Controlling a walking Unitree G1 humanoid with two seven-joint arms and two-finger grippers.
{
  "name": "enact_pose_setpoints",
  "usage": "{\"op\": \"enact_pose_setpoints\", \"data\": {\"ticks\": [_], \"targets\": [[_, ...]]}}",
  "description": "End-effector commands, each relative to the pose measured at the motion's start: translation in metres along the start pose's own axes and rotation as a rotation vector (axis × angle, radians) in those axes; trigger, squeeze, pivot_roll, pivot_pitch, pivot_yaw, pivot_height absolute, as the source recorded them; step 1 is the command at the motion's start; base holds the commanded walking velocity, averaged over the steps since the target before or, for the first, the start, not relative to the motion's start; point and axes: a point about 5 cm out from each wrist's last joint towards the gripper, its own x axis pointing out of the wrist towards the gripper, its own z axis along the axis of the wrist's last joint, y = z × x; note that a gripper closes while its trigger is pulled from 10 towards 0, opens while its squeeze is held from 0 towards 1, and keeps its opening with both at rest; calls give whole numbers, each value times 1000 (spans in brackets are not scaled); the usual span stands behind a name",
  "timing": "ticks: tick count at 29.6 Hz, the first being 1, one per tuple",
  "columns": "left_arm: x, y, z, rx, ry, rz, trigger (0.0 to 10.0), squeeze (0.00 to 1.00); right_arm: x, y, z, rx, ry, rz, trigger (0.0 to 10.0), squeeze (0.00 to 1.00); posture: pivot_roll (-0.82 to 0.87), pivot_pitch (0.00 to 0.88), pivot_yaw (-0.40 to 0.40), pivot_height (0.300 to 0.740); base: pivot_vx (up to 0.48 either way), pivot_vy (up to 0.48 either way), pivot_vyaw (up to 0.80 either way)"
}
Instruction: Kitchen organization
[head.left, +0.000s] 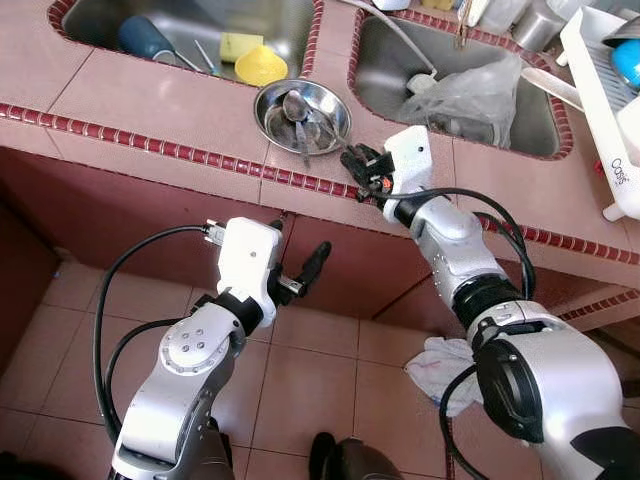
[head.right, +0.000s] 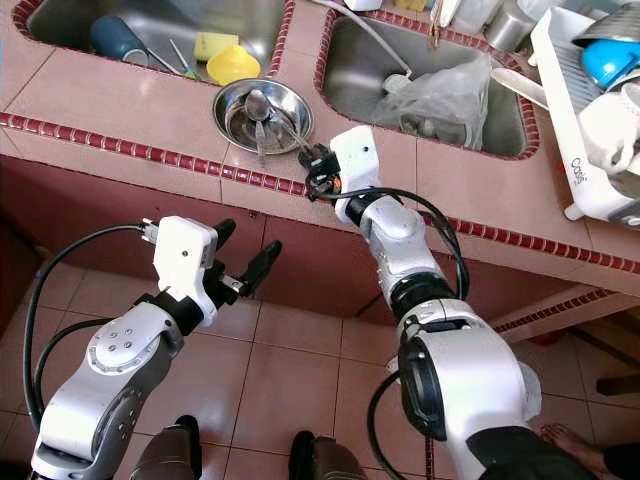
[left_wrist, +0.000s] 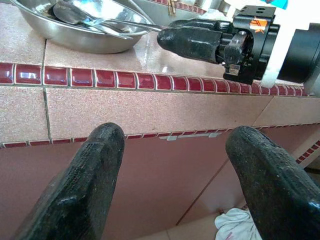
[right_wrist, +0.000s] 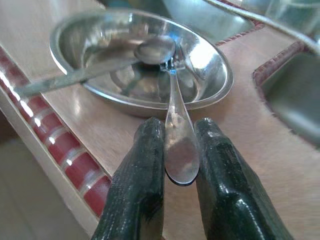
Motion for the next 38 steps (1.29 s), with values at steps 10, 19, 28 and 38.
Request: {"op": "enact_pose_setpoints", "data": {"ticks": [10,19,28,38], "targets": [[1,-6,1,-14,-1,-29,10000,0,-7,-2,-15,-133,101,-19,10000,0,272,304,-190,740,0,0,0],[1,-6,1,-14,-1,-30,10000,0,-5,-7,1,-3,-49,-49,10000,0,275,303,-188,740,0,0,0],[1,-7,0,-14,1,-35,10000,0,-7,-12,5,45,-95,-67,0,0,276,302,-185,740,0,0,0],[5,-4,3,-8,-10,-30,10000,0,-6,-23,22,87,-192,-112,0,0,269,288,-175,740,0,0,0]]}}
